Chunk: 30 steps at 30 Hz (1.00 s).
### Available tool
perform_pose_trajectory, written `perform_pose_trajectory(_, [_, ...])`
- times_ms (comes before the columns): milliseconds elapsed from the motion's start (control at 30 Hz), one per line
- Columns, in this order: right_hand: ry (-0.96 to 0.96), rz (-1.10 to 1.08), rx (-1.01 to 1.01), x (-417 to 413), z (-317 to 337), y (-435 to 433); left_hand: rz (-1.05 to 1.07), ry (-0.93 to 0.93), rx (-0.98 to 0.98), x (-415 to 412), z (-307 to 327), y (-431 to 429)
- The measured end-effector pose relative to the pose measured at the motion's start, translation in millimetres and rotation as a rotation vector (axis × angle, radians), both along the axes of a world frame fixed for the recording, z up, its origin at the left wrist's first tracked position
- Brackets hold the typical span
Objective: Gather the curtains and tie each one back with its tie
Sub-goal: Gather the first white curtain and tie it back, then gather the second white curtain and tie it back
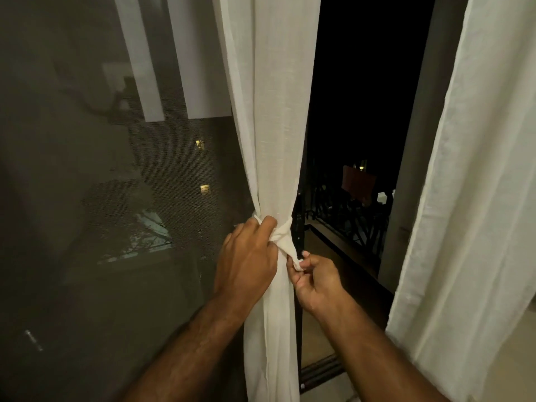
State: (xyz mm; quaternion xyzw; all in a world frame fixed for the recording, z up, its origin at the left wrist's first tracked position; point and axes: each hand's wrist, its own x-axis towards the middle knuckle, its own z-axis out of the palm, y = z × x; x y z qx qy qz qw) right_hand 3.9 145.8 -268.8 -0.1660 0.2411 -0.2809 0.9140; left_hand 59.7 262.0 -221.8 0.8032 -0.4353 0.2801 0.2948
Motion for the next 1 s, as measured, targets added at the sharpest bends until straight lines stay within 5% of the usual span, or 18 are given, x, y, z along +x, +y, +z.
perform_pose_trajectory(167, [0.200,0.060,-0.148,-10.4,3.1,-0.9,-0.018,-0.061,0.061,6.1,-3.8,1.7])
perform_pose_trajectory(467, [0.424,-0.169,-0.839,-19.8,23.5,-9.6,-0.101,0.058,-0.031,25.8,-6.9,4.9])
perform_pose_trajectory(700, [0.603,-0.206,-0.854,-21.0,23.5,-22.6,-0.086,0.166,-0.064,38.8,-1.4,5.9])
perform_pose_trajectory(1000, [0.862,-0.389,-1.511,-50.5,56.7,-38.4,-0.326,0.148,-0.304,14.4,26.9,-28.1])
